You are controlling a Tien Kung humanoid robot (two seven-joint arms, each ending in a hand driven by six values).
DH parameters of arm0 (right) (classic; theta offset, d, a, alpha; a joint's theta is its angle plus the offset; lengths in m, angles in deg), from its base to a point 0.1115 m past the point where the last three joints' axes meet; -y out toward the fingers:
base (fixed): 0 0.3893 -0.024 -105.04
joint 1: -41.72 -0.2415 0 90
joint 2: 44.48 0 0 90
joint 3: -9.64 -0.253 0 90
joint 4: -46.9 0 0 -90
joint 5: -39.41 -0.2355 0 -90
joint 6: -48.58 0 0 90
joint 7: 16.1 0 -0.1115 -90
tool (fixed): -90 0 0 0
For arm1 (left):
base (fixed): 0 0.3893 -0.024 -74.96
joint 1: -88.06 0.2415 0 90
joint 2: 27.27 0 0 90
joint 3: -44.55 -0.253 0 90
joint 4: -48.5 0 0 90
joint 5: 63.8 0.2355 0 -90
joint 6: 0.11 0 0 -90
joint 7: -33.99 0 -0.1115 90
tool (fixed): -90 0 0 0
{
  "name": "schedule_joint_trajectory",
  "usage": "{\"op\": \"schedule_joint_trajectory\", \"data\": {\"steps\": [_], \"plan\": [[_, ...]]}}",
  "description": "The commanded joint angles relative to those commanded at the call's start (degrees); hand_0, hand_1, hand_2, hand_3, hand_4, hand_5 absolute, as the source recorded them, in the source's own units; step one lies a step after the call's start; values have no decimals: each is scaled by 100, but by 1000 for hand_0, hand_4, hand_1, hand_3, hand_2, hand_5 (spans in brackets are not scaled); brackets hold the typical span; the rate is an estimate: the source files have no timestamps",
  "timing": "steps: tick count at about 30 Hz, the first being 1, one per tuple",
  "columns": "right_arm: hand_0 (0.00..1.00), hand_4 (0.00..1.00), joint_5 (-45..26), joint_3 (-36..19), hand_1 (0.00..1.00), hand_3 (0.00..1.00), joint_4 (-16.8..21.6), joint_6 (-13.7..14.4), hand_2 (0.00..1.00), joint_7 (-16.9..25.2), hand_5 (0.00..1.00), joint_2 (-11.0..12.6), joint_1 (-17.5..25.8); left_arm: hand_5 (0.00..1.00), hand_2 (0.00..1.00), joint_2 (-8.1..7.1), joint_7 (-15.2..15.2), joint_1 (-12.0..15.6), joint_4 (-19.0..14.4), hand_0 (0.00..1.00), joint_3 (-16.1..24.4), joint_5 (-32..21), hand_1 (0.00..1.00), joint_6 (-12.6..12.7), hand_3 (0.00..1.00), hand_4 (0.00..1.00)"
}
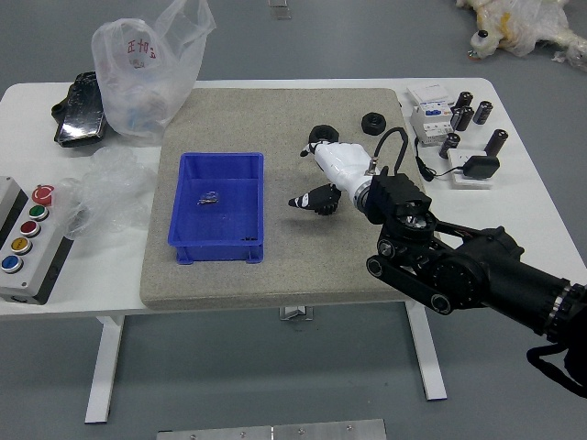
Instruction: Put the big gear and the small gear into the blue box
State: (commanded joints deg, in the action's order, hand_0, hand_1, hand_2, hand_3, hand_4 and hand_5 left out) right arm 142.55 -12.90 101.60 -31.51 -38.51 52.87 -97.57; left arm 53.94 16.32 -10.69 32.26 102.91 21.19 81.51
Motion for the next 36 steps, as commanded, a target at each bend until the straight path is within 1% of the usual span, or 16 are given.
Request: {"op": "schedule_joint_trajectory", "data": {"steps": [4, 5, 10, 11, 16, 17, 22, 23, 28, 29, 33, 36], "plan": [[796, 958, -198, 211, 834, 828, -255, 38, 834, 67, 432, -17, -19, 499, 544, -1, 3, -4, 0, 714, -8, -7, 536, 0, 674, 697], [755, 873, -248, 266, 780, 783, -311, 53, 762, 83, 336, -24, -26, 499, 542, -1, 2, -5, 0, 713, -7, -6, 536, 0, 674, 697], [755, 873, -578, 604, 780, 783, -675, 180, 762, 199, 336, -76, -62, 499, 542, 2, 3, -11, -2, 713, -5, 3, 536, -6, 674, 697], [643, 632, -644, 658, 687, 684, -738, 206, 650, 219, 235, -84, -66, 498, 542, 3, 3, -12, -2, 713, -6, 4, 536, -7, 674, 697], [643, 632, -895, 872, 687, 684, -923, 358, 650, 303, 235, -93, -80, 498, 542, 4, 5, -10, -1, 713, -1, 11, 536, -8, 674, 697], [521, 472, -922, 901, 572, 578, -935, 388, 472, 310, 61, -96, -81, 499, 543, 5, 4, -9, -1, 713, 0, 14, 536, -9, 674, 697], [521, 472, -1016, 1011, 572, 578, -938, 523, 472, 358, 61, -121, -77, 499, 543, 11, 9, -17, -1, 713, -5, 9, 536, -9, 674, 697], [496, 444, -1044, 1030, 508, 453, -932, 560, 350, 382, 41, -126, -73, 500, 543, 13, 12, -19, 0, 713, -9, 5, 535, -9, 675, 696], [496, 444, -1125, 1040, 508, 453, -870, 696, 350, 480, 41, -124, -54, 500, 543, 20, 21, -18, 3, 713, -21, -7, 535, -3, 675, 696], [496, 367, -1128, 1023, 499, 416, -850, 714, 319, 494, 39, -116, -49, 503, 543, 20, 22, -18, 3, 713, -21, -8, 535, -3, 676, 696], [496, 367, -960, 765, 499, 416, -633, 741, 319, 493, 39, -16, 0, 503, 543, 24, 26, -11, 5, 713, -26, -21, 535, 6, 676, 696], [504, 359, -701, 445, 496, 417, -286, 734, 314, 436, 45, 117, 43, 502, 542, 21, 23, 5, 6, 713, -18, -18, 535, 12, 676, 696]]}}
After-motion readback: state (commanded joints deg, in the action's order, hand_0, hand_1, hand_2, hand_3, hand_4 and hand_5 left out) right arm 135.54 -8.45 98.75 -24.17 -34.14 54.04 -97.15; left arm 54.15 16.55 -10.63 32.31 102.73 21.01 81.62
